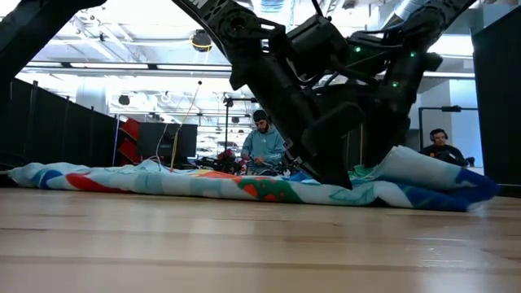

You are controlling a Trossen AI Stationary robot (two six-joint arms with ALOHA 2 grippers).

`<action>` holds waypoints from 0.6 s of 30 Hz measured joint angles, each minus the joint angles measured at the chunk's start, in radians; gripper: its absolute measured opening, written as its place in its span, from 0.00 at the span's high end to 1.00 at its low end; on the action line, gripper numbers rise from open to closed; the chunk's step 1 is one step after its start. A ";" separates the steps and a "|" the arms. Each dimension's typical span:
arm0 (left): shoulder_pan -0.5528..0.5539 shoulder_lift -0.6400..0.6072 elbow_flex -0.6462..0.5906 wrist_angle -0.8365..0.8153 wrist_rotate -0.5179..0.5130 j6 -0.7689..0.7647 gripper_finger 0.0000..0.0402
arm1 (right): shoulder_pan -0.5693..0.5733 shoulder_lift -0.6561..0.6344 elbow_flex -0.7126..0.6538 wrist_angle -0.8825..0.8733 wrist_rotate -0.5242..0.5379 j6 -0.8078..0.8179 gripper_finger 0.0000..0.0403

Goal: Roll towel
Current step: Roll the multicolor dinosaur print towel

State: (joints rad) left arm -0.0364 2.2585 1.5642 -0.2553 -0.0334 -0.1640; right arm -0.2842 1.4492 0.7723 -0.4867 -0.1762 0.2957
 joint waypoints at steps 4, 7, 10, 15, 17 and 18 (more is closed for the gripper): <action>0.000 0.000 0.000 0.000 0.000 -0.002 0.97 | -0.015 -0.019 -0.003 -0.114 0.058 -0.013 1.00; 0.000 0.000 0.000 0.000 0.001 -0.007 0.97 | -0.004 -0.022 -0.012 -0.136 0.070 -0.014 1.00; 0.000 0.000 0.000 -0.001 0.001 -0.009 0.97 | 0.036 -0.021 -0.056 -0.086 0.072 0.003 1.00; 0.000 0.000 0.000 0.001 -0.003 -0.009 0.97 | 0.094 -0.021 -0.093 0.029 0.055 0.073 1.00; 0.000 0.000 0.000 0.002 -0.003 -0.009 0.97 | 0.116 -0.021 -0.092 0.089 0.044 0.099 1.00; 0.002 0.000 0.000 0.002 -0.003 -0.009 0.97 | 0.124 -0.021 -0.092 0.111 0.041 0.110 1.00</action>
State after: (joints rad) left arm -0.0348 2.2585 1.5644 -0.2530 -0.0364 -0.1726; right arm -0.1605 1.4284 0.6800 -0.3757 -0.1354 0.4054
